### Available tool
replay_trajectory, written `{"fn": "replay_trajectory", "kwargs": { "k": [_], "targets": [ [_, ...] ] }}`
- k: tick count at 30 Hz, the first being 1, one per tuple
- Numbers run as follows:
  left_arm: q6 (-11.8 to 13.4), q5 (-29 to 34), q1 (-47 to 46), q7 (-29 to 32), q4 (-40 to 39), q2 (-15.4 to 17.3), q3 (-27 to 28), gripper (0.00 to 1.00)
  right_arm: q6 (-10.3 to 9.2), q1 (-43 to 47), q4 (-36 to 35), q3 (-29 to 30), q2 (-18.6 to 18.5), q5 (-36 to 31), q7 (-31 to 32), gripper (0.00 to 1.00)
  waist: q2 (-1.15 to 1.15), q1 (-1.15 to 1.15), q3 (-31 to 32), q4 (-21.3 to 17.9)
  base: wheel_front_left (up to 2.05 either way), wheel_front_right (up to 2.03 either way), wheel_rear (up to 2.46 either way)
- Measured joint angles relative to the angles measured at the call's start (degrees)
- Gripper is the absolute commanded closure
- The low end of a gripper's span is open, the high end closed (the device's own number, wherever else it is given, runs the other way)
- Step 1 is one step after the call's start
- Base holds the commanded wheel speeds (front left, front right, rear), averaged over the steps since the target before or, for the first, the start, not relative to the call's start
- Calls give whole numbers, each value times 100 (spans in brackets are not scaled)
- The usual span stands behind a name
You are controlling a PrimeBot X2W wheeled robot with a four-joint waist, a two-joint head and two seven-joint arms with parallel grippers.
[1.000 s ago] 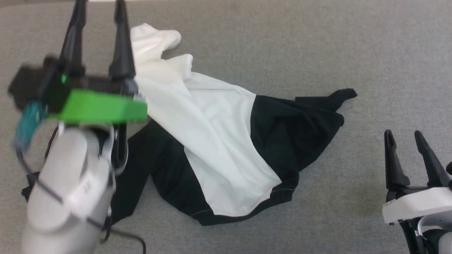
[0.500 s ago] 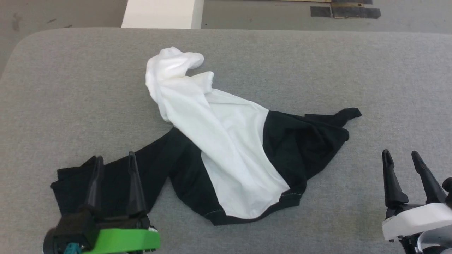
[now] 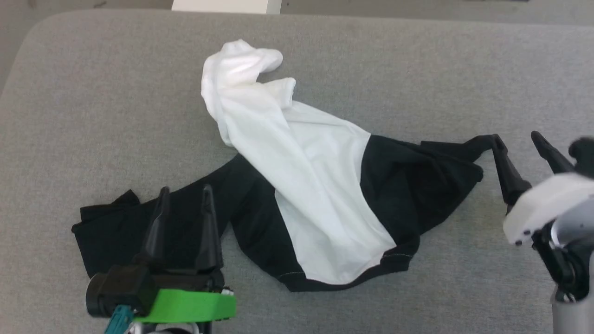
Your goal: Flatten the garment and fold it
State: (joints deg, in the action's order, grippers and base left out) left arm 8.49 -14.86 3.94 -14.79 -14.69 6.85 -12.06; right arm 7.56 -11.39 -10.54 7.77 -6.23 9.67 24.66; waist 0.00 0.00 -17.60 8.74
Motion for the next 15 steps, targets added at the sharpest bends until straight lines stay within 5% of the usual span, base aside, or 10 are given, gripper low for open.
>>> {"fn": "replay_trajectory", "kwargs": {
  "k": [6, 11, 12, 14, 15],
  "targets": [
    [-193, 135, -185, 0, 157, -196, -51, 0, 0, -322, 795, -79, -180, 115, 1060, 0, 0, 0, -264, 161, 0, 0, 0],
    [-291, 219, -226, 0, 272, -272, -34, 0, 0, -581, 1147, -232, -196, 148, 1224, 0, 0, 0, -388, 362, 0, 0, 0],
    [-301, 226, -228, 1, 285, -287, -35, 0, 0, -627, 1245, -274, -203, 148, 1262, 9, 0, 0, -407, 404, 0, 0, 0],
    [-334, 237, -229, 0, 303, -301, -26, 0, 0, -690, 1402, -297, -219, 126, 1311, 85, 0, 0, -434, 471, 0, 0, 0],
    [-342, 259, -230, 1, 314, -305, -25, 0, 0, -739, 1461, -356, -271, 78, 1355, 100, 0, 0, -444, 502, 0, 0, 0]
  ]
}}
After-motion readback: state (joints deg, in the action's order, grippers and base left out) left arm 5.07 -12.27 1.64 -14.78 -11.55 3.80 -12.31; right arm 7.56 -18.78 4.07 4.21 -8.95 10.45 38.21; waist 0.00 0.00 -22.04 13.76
